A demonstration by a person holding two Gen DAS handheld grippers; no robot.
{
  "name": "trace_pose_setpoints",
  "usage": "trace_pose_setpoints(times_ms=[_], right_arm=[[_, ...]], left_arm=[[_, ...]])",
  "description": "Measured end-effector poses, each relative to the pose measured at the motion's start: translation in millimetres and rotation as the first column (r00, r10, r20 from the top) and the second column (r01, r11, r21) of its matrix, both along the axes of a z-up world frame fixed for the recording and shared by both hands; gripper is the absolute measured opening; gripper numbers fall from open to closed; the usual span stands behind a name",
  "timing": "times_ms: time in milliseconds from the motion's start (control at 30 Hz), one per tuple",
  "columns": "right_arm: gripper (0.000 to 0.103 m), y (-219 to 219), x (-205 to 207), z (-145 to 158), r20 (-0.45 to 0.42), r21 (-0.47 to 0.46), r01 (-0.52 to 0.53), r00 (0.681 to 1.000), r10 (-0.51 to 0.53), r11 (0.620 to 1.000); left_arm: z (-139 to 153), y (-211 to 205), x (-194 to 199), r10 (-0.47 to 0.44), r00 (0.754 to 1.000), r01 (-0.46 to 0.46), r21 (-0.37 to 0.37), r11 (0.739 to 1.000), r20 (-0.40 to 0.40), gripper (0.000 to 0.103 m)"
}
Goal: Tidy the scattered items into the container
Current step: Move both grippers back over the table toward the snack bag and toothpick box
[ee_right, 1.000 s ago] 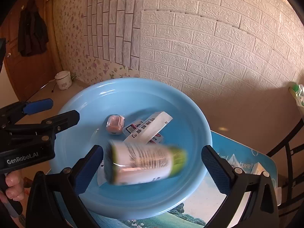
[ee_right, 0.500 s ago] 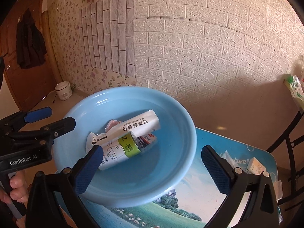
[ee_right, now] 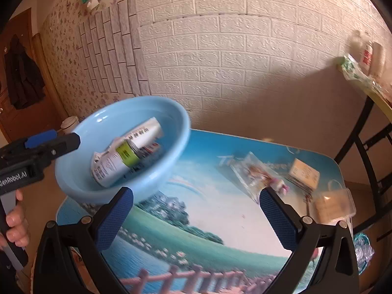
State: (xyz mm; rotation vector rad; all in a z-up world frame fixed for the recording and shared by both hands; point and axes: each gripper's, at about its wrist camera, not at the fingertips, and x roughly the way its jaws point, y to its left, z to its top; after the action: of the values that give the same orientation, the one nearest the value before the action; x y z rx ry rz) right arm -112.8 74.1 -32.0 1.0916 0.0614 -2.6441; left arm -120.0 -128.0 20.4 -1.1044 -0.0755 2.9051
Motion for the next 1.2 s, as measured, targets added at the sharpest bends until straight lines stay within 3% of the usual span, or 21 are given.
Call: trace_pose_setpoints(times_ms=[200, 367, 800, 1200], right_arm=[[0.103, 54.8, 12.5, -14.0, 0.022, -0.011, 0.093, 0.995, -0.093, 0.996], [0.103, 93.6, 19.8, -11.2, -0.011, -0.016, 0.150, 0.989, -0.150, 0.989], [0.103, 165.3, 17.8, -17.5, -0.027, 0.019, 0.247, 0.969, -0.247, 0.969], [0.103, 201.3, -3.2, -46.1, 0.037, 0.087, 0.218, 0.974, -0.222, 0.972]], left_arm=[[-4.5, 40.3, -0.1, -0.065, 0.998, 0.065, -0.006, 0.998, 0.013, 0.088], [-6.7, 73.2, -2.4, -0.117, 0.993, 0.117, -0.002, 0.993, 0.019, 0.089], [-24.9, 143.7, -16.1, -0.231, 0.971, 0.233, -0.028, 0.972, 0.058, 0.092], [-63.9, 196.4, -58.4, -0.285, 0.950, 0.296, -0.075, 0.952, 0.131, 0.092]])
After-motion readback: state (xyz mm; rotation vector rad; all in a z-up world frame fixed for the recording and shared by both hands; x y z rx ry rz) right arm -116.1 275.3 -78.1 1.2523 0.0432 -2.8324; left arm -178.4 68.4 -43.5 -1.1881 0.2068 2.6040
